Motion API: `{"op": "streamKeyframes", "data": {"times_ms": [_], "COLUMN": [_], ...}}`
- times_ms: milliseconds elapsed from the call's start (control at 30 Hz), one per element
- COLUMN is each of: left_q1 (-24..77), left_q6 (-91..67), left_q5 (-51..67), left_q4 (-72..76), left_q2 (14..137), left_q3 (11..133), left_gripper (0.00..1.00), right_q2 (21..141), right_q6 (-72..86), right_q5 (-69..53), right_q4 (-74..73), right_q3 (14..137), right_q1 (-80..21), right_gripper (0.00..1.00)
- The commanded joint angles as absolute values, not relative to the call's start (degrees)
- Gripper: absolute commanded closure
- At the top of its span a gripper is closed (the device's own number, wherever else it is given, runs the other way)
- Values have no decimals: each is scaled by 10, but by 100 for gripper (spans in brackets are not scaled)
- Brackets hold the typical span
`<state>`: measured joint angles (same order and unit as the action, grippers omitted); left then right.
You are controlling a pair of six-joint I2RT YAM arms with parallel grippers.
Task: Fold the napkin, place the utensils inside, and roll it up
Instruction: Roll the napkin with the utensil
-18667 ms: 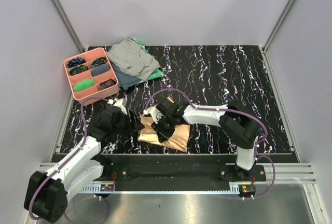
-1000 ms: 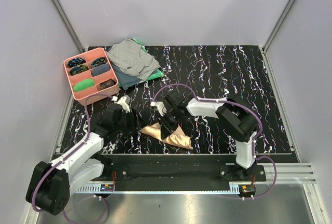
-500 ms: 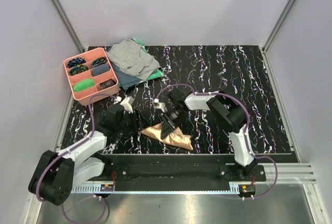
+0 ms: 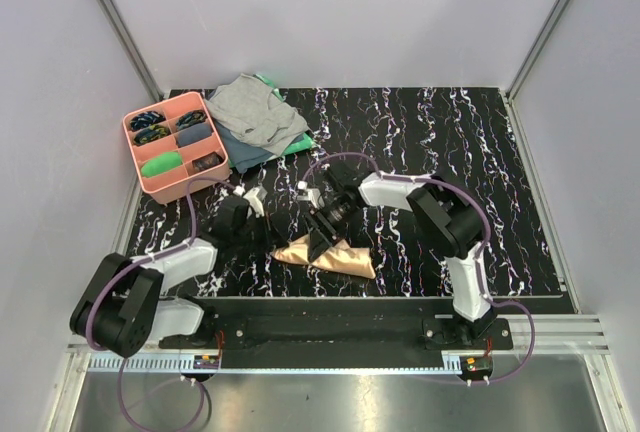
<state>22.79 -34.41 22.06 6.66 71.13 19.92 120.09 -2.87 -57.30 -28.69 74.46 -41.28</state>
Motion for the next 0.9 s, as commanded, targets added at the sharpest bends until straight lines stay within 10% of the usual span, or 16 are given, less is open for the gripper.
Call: {"op": "streamKeyframes", "data": {"times_ms": [0, 433, 867], "left_q1": [229, 229, 229], "left_q6": [-324, -315, -309], "left_q5": [216, 214, 216], "left_q4": [38, -14, -28], "left_q2": [736, 789, 789], "left_q3": [236, 286, 294], "left_gripper": [100, 100, 100], "right_q2": [1103, 920, 980], "right_q6": [-35, -87, -119], "right_q5": [-442, -52, -43], "right_q4": [-294, -251, -218], "right_q3": [758, 643, 639], "right_q1": [-409, -562, -577], "right_gripper": [29, 23, 22]}}
